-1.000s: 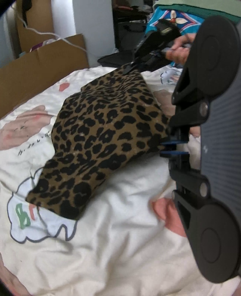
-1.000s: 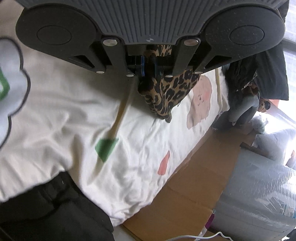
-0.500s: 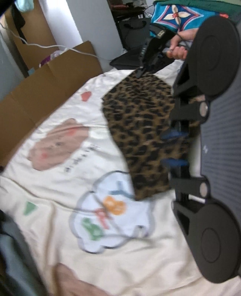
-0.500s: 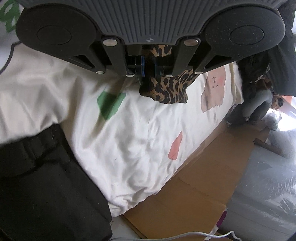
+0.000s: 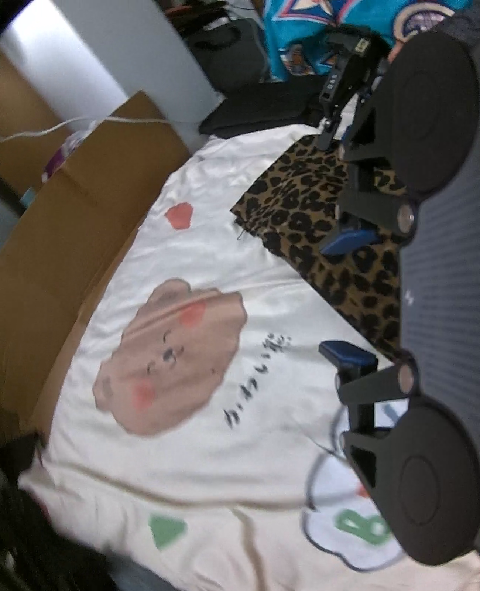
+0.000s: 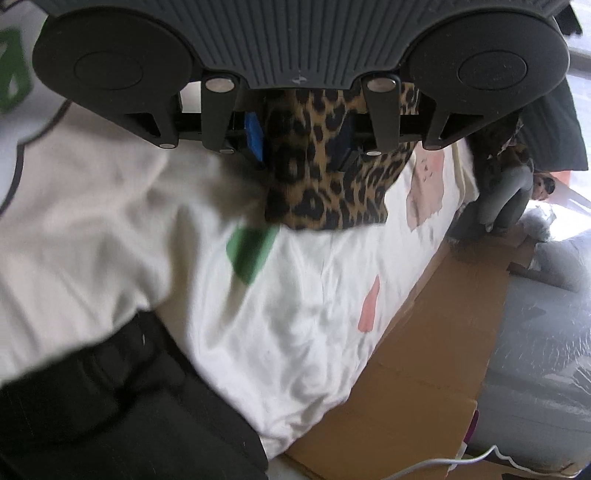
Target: Fold clothes
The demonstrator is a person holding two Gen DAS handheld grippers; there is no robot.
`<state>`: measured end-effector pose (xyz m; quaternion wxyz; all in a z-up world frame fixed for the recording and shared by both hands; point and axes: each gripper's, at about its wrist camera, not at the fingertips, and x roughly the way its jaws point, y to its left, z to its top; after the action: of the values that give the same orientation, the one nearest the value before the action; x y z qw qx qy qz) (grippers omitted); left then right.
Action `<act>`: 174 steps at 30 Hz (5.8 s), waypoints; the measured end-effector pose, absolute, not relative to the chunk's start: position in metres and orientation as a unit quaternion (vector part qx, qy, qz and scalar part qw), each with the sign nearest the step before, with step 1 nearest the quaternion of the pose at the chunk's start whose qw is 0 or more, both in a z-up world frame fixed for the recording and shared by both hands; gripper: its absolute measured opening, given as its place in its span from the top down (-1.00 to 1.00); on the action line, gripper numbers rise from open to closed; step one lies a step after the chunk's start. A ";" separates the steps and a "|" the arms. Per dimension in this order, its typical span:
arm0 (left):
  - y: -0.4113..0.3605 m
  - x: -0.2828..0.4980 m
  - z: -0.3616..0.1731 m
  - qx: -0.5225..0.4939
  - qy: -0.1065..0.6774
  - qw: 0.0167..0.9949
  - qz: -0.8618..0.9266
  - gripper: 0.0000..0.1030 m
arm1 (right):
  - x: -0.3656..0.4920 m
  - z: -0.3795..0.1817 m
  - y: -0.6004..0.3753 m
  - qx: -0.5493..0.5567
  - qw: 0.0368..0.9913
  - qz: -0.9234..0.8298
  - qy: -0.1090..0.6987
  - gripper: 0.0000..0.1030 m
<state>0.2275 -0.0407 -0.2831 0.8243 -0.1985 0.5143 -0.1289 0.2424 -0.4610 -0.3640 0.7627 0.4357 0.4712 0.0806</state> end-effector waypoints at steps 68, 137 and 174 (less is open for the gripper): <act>-0.130 0.312 -0.313 -0.131 0.573 0.740 -0.328 0.03 | 0.172 -0.369 -0.418 0.500 0.747 0.100 0.426 0.84; -0.127 0.232 -0.087 -0.078 0.395 0.852 -0.334 0.40 | 0.152 -0.101 -0.375 0.191 0.898 0.210 0.336 0.86; -0.125 0.191 -0.078 -0.072 0.345 0.888 -0.294 0.41 | 0.140 -0.103 -0.354 0.121 0.936 0.213 0.253 0.86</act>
<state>0.1906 -0.1246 -0.0776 0.8885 -0.0721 0.3452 -0.2938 0.1399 -0.3543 -0.1033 0.9359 0.1207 0.2528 0.2133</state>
